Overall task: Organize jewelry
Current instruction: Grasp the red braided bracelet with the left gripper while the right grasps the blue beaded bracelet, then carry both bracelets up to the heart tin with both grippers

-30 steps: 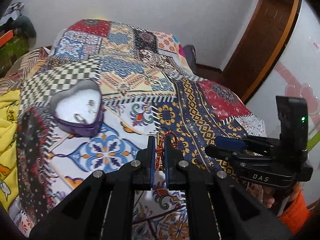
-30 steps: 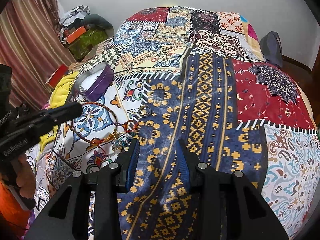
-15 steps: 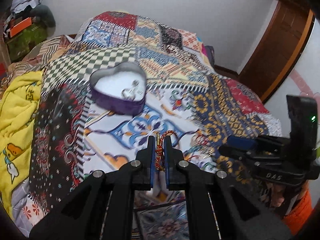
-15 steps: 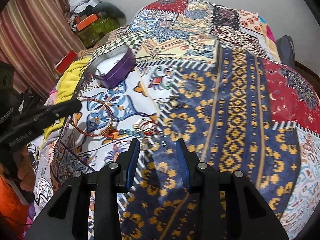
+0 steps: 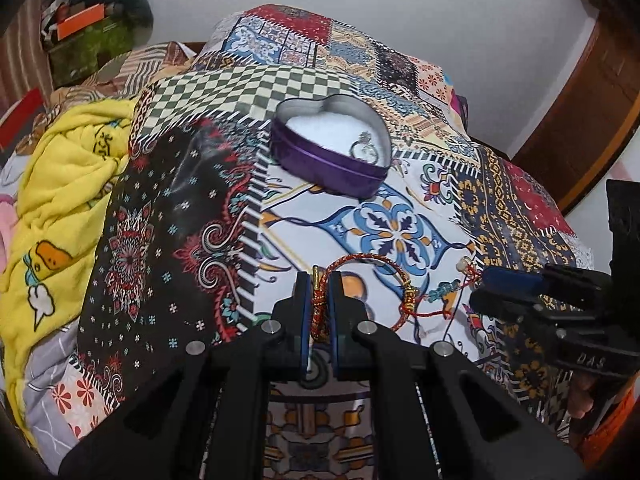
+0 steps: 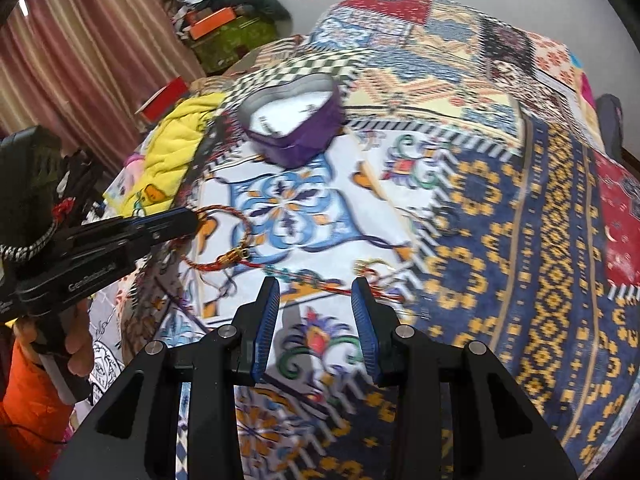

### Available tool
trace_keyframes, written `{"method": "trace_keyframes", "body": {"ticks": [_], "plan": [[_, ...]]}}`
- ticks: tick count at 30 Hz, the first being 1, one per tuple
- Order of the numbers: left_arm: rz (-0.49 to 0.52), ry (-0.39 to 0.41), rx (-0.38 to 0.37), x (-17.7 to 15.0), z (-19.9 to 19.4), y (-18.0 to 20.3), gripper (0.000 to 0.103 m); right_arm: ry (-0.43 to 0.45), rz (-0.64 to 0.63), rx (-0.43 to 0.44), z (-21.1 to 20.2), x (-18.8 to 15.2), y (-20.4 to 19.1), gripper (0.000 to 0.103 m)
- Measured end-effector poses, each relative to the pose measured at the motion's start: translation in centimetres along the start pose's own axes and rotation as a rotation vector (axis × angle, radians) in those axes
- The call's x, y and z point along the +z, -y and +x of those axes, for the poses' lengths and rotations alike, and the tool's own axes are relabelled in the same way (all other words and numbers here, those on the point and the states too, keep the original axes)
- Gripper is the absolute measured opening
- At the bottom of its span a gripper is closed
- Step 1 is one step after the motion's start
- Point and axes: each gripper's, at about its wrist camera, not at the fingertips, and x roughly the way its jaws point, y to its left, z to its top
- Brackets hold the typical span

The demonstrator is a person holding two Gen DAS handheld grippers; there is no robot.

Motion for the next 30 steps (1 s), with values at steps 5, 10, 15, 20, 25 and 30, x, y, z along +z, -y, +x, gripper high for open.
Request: {"method": "trace_keyframes", "body": {"ticks": [5, 10, 15, 20, 25, 30], "plan": [[0.008, -0.002, 0.0, -0.6, 0.2, -0.2, 0.006, -0.027, -0.032, -0.003, 1.8, 0.7, -1.1, 0.034], [-0.003, 0.0, -0.016, -0.7, 0.4, -0.4, 0.006, -0.035, -0.06, -0.044, 3.0, 1.1, -1.4, 0.034], [-0.017, 0.004, -0.023, -0.9, 0.5, -0.5, 0.006, -0.038, -0.072, -0.041, 3.3, 1.3, -1.6, 0.033], [-0.028, 0.001, -0.024, -0.7, 0.3, -0.5, 0.006, -0.038, -0.029, -0.002, 3.2, 1.3, -1.1, 0.007], [-0.045, 0.005, -0.039, -0.5, -0.3, -0.5, 0.006, 0.007, 0.024, 0.023, 1.7, 1.5, -0.3, 0.007], [-0.011, 0.055, -0.02, 0.3, -2.1, 0.5, 0.006, 0.097, 0.01, 0.001, -1.7, 2.5, -0.7, 0.007]]}}
